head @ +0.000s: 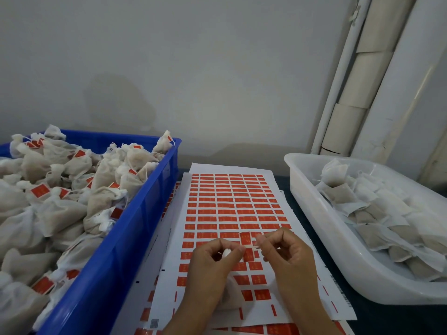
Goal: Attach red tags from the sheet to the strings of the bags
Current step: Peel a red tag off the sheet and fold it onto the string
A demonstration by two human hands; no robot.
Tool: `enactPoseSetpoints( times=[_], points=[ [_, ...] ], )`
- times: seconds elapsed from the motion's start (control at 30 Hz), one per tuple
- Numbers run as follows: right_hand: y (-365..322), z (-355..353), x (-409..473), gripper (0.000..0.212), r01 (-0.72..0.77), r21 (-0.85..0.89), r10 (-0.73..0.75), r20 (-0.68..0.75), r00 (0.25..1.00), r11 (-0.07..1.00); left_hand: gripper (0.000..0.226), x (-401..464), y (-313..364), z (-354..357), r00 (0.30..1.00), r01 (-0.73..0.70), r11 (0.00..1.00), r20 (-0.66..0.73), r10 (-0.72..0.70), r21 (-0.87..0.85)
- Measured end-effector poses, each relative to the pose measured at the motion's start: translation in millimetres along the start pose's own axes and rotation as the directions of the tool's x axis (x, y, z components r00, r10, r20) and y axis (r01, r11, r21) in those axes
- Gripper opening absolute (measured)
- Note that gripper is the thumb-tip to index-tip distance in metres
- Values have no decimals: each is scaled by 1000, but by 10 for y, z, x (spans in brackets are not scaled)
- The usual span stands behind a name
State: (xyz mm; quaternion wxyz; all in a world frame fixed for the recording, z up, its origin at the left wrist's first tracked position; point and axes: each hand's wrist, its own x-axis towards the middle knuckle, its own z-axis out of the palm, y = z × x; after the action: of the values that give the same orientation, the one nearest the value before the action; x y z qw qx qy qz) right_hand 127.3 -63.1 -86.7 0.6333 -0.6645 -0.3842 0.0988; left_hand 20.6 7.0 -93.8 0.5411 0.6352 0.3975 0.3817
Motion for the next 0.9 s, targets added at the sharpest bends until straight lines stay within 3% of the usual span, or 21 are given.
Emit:
enactPoseSetpoints(
  times=[0.13, 0.3, 0.5, 0.7, 0.77, 0.83, 0.9],
  points=[
    [-21, -41, 36, 10, -54, 75, 55, -14, 998, 996, 9, 7, 2, -4, 1000, 19, 999, -8, -19, -43],
    [2, -48, 66, 30, -71, -6, 71, 97, 993, 997, 6, 10, -1, 2, 1000, 12, 997, -5, -12, -70],
    [66, -36, 45, 6, 54, -147, -27, 177, 984, 988, 4, 22, -31, -2, 997, -68, 998, 25, 68, -2],
    [82, -77, 77, 23, 215, -195, -192, 133, 972, 957, 10, 10, -47, 31, 989, -150, 989, -3, 150, -8],
    [53, -78, 75, 26, 330, -258, -308, 123, 944, 908, 12, 1, -28, 31, 993, -121, 992, -21, 120, -49],
    [41, -117, 94, 16, 505, -361, -495, 127, 859, 784, 6, 6, 6, 16, 999, -40, 994, -38, 37, -98],
    [58, -161, 109, 46, 650, -448, -640, 201, 742, 614, 15, 7, 31, 4, 999, 12, 995, -34, -15, -94]
  ],
)
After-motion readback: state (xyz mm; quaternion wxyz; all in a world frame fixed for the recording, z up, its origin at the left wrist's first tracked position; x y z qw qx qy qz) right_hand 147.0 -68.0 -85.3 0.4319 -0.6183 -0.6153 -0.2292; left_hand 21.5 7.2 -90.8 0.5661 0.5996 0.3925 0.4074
